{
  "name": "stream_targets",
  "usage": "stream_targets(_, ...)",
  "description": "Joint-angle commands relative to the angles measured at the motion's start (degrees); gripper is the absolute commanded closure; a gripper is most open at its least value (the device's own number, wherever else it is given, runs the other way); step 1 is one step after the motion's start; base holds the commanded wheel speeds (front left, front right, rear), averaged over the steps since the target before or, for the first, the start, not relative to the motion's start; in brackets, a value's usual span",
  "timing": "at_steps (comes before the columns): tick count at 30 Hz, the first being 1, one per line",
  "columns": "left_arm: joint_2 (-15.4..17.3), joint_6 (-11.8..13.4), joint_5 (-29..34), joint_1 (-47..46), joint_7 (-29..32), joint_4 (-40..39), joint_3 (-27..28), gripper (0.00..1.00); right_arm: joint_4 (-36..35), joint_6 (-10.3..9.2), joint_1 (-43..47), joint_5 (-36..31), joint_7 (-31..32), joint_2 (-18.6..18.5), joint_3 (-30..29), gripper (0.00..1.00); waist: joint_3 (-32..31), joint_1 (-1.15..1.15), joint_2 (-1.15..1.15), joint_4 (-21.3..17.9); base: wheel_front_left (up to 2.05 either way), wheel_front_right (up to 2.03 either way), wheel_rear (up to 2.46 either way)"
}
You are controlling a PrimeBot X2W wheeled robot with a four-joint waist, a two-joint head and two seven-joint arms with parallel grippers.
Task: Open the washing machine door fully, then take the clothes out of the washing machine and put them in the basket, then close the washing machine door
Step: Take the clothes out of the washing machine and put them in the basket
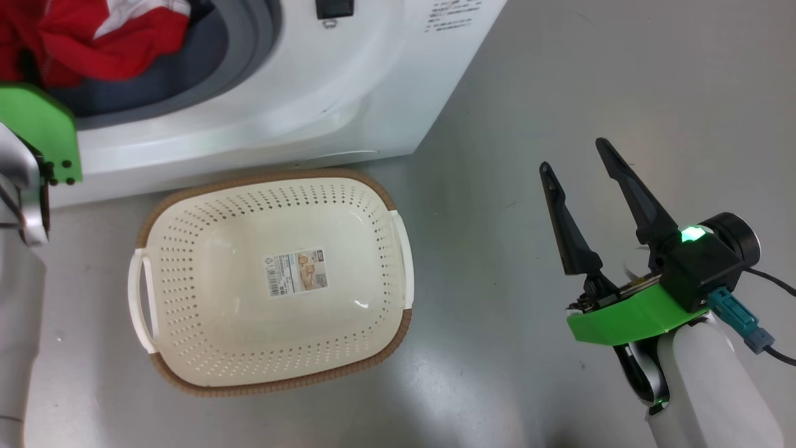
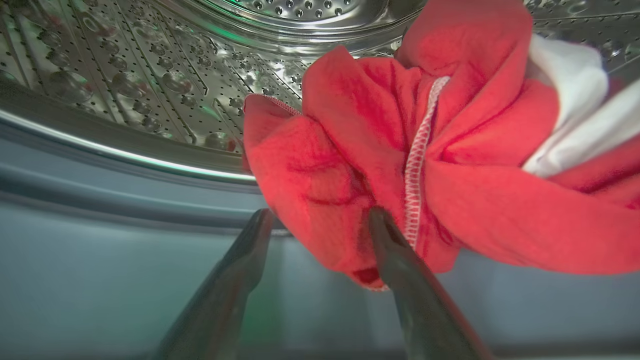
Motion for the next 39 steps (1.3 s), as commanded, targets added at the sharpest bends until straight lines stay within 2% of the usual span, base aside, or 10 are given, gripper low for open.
stream_targets(1,3.5,0.1,-0.2,-1.0,0.2,-0.8,1.2,0.0,-1.1,0.26,-0.1,0.8,-0.4,0.2,1.4,0.0,0.1,0.0,0.0,-0.3,0.0,0.0,0.0)
stream_targets(5,3.9,-0.2,-0.3,-1.3,0.7,0.3,0.7,0.0,-0.7,0.26,-0.2,1.2,-0.4,0.2,1.7,0.0,0.0,0.0,0.0,-0.8,0.0,0.0,0.0)
stream_targets(8,3.9,-0.5,-0.7,-1.4,1.1,0.8,0.6,1.0,-0.6,0.26,-0.3,1.4,-0.4,0.3,1.9,0.0,0.0,0.0,0.0,-1.2,0.0,0.0,0.0)
stream_targets(17,3.8,-1.7,-2.3,-1.4,-1.2,0.6,0.7,1.0,-0.4,0.26,0.0,1.6,-0.4,0.4,1.6,0.0,-0.2,0.0,0.0,-1.6,0.0,0.0,0.0)
stream_targets(32,3.4,-1.9,-4.5,2.5,-13.4,-5.6,1.2,1.0,0.4,0.26,0.6,1.0,-0.4,0.4,1.2,0.0,-3.2,0.0,0.0,0.3,0.0,0.0,0.0)
stream_targets(39,1.6,-3.9,-9.0,7.0,-16.8,-9.8,3.0,1.0,0.7,0.26,1.2,0.8,-0.4,0.4,0.9,0.0,-5.4,0.0,0.0,1.7,0.0,0.0,0.0)
